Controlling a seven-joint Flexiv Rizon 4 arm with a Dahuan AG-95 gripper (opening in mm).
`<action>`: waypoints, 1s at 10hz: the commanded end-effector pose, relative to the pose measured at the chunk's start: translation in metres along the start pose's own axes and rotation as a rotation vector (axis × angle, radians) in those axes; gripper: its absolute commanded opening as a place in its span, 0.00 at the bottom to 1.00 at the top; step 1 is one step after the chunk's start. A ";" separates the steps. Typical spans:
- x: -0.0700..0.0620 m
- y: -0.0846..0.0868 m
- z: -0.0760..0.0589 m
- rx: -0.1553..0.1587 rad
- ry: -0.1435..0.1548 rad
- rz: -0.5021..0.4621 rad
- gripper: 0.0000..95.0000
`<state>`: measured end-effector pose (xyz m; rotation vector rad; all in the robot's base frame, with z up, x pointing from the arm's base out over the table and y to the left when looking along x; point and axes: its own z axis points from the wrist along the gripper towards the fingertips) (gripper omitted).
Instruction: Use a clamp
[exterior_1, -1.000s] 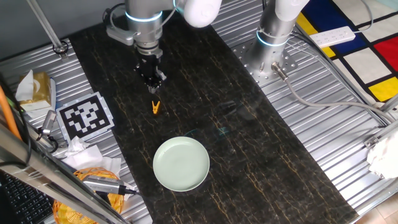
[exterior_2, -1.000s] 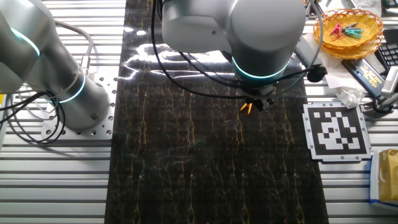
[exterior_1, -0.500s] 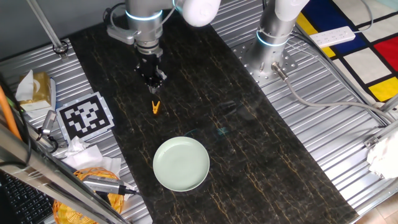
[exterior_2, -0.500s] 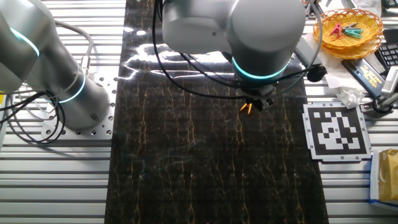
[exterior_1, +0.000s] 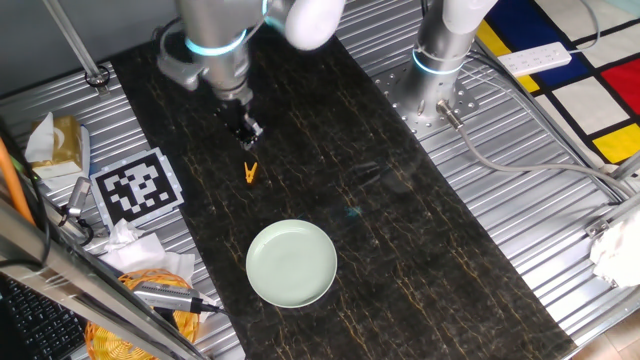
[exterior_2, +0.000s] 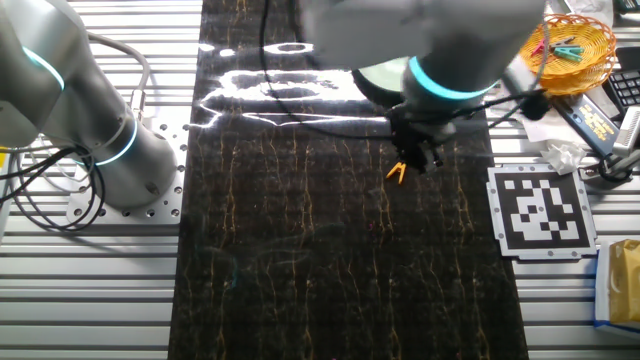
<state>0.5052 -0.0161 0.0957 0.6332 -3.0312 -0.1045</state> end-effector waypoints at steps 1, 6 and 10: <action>0.001 -0.001 -0.001 -0.060 0.091 -0.238 0.00; 0.001 -0.001 -0.001 -0.151 0.019 -0.304 0.00; 0.001 -0.001 -0.001 -0.113 0.104 -0.336 0.00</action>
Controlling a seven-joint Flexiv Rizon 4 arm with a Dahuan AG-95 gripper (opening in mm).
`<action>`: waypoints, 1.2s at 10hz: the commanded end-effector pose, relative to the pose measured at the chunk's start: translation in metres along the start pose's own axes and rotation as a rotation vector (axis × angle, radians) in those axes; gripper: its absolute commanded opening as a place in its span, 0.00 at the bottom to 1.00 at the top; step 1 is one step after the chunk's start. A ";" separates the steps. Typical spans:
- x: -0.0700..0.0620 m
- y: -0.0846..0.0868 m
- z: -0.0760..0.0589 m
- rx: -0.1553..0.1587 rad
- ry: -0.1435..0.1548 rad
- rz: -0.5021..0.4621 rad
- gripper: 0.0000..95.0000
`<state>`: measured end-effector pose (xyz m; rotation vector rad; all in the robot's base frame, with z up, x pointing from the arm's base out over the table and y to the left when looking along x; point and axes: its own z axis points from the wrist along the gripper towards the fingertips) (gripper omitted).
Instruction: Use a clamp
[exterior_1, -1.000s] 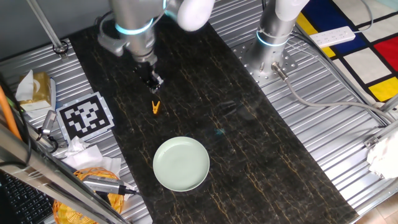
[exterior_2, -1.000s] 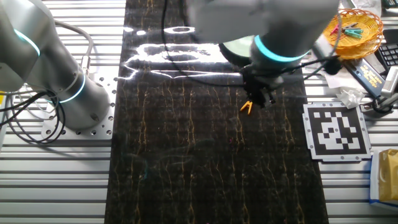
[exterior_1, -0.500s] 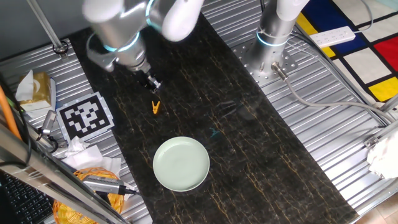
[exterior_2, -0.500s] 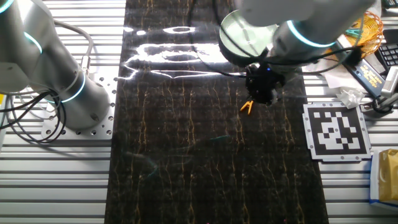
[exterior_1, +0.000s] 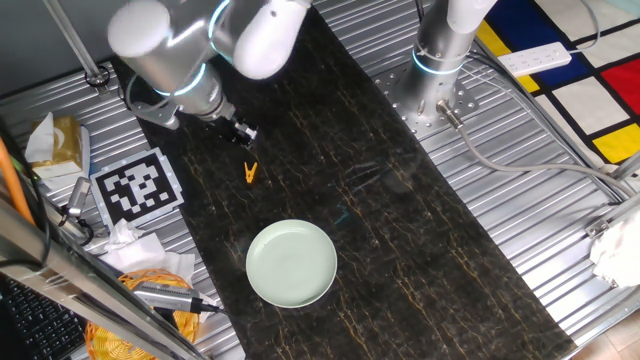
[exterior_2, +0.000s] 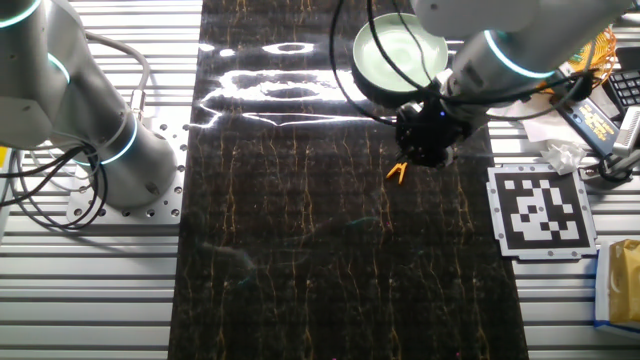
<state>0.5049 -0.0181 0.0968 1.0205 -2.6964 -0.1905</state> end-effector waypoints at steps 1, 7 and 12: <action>0.000 0.001 0.000 0.064 -0.042 -0.061 0.20; 0.000 0.001 0.000 0.079 -0.029 -0.064 0.40; 0.021 -0.011 0.014 0.081 -0.035 -0.110 0.40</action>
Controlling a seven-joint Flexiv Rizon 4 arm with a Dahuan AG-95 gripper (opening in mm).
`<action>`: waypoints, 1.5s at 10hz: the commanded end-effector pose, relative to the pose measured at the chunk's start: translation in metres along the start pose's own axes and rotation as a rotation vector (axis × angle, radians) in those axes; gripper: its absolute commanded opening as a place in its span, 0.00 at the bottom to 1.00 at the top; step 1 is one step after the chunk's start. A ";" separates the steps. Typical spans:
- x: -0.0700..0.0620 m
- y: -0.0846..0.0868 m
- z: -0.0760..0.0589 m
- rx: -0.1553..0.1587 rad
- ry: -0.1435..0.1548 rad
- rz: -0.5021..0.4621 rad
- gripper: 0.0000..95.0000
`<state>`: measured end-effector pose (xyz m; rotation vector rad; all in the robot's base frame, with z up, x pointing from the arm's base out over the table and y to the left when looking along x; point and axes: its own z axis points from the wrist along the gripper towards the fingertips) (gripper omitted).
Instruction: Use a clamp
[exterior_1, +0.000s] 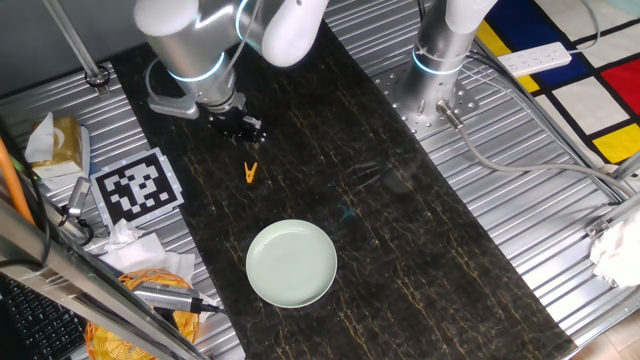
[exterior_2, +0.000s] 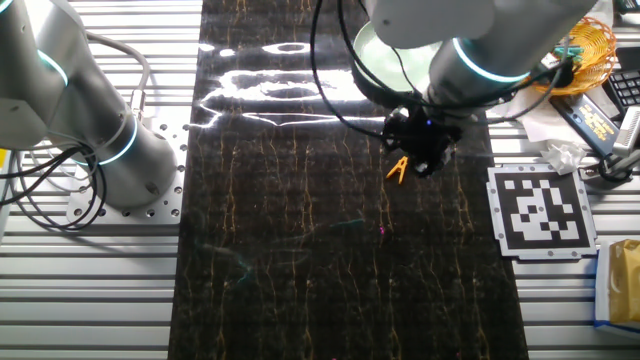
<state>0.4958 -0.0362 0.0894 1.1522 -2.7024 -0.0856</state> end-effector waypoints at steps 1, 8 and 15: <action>0.008 -0.003 0.008 -0.008 -0.027 -0.038 0.40; 0.005 -0.003 0.023 0.043 -0.140 -0.050 0.40; -0.005 0.000 0.023 0.071 -0.072 -0.029 0.40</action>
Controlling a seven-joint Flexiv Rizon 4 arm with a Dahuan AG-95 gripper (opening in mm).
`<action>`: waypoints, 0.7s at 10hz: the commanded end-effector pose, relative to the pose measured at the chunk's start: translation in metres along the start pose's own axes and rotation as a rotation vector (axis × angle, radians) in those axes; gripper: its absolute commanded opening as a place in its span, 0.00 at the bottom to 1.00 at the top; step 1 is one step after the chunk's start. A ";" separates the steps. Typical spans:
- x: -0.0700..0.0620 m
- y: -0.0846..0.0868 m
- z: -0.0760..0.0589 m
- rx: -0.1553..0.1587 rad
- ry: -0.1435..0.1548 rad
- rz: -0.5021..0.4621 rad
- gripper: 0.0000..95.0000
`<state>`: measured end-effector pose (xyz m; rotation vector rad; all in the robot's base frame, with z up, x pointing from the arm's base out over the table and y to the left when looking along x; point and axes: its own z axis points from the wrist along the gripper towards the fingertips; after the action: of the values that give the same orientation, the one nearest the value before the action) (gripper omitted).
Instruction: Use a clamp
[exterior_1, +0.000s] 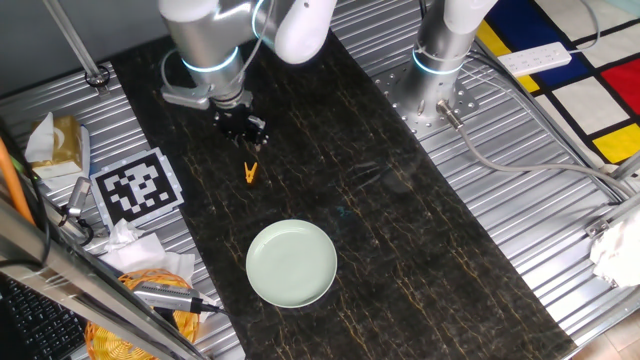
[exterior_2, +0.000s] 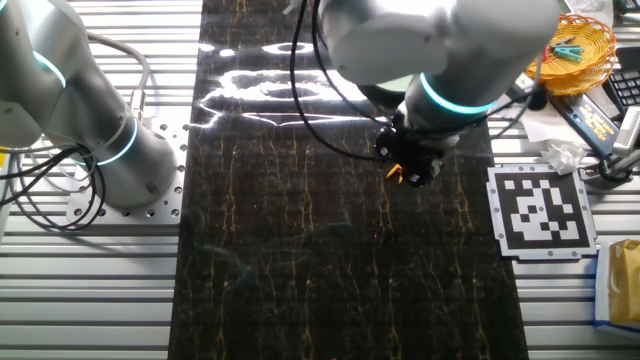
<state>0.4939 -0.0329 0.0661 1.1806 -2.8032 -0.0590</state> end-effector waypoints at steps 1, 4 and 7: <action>0.000 -0.001 0.000 0.010 0.007 -0.086 0.60; 0.000 -0.001 0.000 0.047 -0.039 -0.080 0.60; 0.000 -0.001 0.002 0.055 -0.066 -0.058 0.60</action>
<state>0.4922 -0.0345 0.0655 1.3710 -2.7805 -0.0113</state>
